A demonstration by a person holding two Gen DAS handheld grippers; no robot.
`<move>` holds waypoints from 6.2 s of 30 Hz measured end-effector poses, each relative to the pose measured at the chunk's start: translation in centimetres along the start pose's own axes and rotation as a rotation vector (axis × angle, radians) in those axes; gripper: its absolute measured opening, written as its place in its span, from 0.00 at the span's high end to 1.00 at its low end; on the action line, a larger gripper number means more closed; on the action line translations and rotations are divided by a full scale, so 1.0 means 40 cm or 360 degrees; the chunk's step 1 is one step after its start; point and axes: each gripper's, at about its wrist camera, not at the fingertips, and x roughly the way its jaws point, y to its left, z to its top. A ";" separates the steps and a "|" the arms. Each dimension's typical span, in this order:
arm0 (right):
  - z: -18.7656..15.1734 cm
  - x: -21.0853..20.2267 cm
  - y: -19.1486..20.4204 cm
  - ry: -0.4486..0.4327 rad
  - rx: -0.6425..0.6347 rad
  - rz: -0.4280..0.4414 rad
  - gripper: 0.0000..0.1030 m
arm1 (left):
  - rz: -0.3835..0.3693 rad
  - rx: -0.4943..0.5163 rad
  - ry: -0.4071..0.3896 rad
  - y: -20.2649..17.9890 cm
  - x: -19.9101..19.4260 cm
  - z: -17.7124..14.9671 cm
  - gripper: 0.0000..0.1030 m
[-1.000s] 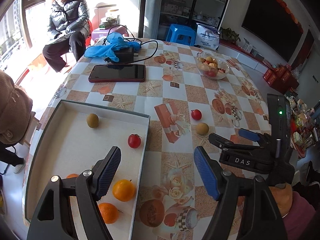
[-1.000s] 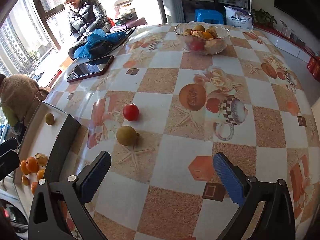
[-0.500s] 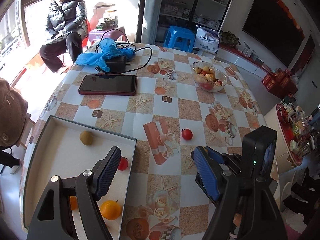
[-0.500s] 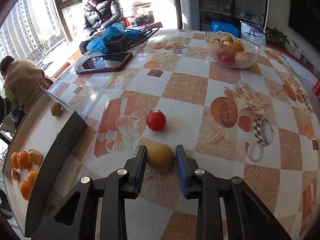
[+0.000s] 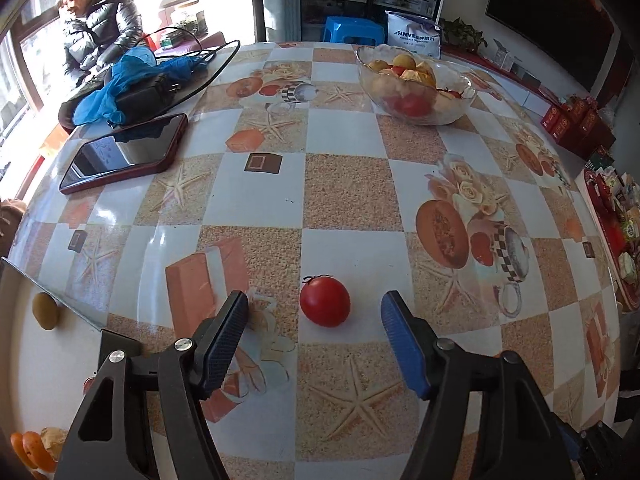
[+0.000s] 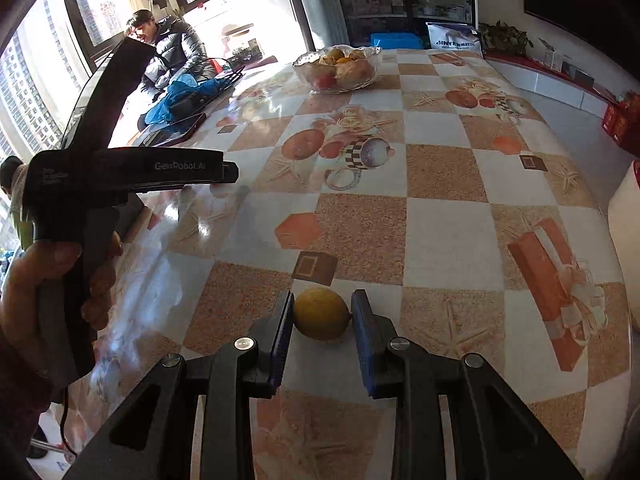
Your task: Organize fruits
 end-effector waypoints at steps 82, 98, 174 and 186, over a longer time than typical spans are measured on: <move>-0.173 -0.091 0.027 -0.0162 -0.0054 -0.0157 0.70 | -0.0070 0.0095 -0.0293 0.002 -0.240 -0.436 0.74; -0.173 -0.091 0.028 -0.0161 -0.0056 -0.0159 0.70 | -0.0070 0.0095 -0.0293 0.003 -0.240 -0.436 0.74; -0.172 -0.092 0.031 -0.0158 -0.0063 -0.0165 0.70 | -0.0069 0.0097 -0.0295 0.000 -0.239 -0.438 0.74; -0.172 -0.092 0.031 -0.0158 -0.0064 -0.0166 0.70 | -0.0069 0.0096 -0.0295 0.000 -0.239 -0.438 0.74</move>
